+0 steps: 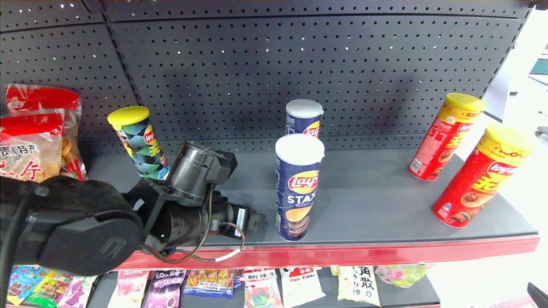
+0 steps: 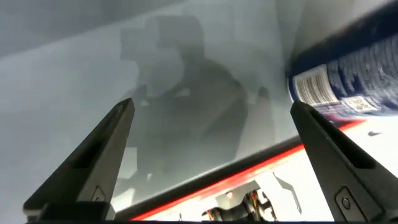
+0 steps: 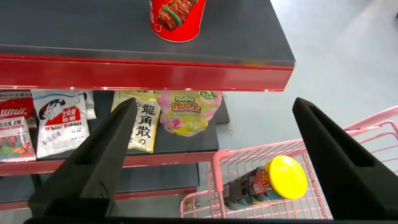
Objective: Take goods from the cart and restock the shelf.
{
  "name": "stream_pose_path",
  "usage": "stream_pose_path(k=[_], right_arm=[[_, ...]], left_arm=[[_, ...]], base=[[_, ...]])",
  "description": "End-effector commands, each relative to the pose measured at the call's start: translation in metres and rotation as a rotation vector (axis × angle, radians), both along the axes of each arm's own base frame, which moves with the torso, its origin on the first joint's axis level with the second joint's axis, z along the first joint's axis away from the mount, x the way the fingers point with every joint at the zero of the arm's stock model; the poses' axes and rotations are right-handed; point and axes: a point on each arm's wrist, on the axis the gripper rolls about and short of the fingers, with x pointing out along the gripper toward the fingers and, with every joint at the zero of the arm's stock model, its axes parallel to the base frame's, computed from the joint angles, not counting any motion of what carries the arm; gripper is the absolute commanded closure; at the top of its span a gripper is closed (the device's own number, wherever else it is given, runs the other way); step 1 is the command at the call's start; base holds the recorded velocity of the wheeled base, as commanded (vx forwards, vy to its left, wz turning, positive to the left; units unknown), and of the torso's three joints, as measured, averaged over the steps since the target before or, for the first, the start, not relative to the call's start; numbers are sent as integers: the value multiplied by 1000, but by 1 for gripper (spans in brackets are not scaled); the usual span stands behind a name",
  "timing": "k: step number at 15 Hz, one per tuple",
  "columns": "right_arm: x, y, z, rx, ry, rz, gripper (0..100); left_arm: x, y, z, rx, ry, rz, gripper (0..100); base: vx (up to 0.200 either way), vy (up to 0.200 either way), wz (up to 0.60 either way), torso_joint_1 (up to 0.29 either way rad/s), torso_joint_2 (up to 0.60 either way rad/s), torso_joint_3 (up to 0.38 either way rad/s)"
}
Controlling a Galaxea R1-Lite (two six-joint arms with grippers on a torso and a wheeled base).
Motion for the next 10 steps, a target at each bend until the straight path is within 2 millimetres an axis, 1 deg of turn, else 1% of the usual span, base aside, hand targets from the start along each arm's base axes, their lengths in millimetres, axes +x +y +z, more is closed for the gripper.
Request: stream_pose_path(k=[1,3,5,10], right_arm=[[0,0,0,0,3,0,0],[0,0,0,0,2,0,0],[0,0,0,0,-1,0,0],[0,0,0,0,-3,0,0]], left_arm=[[-1,-5,-1,1,1,-12,0],[5,-10,-2,-1,-1,-14,0],[6,-15,-3,0,0,-24,0],[9,-19,-8,13,5,-18,0]], base=[[0,0,0,0,0,0],[0,0,0,0,0,0],[0,0,0,0,0,0],[0,0,0,0,0,0]])
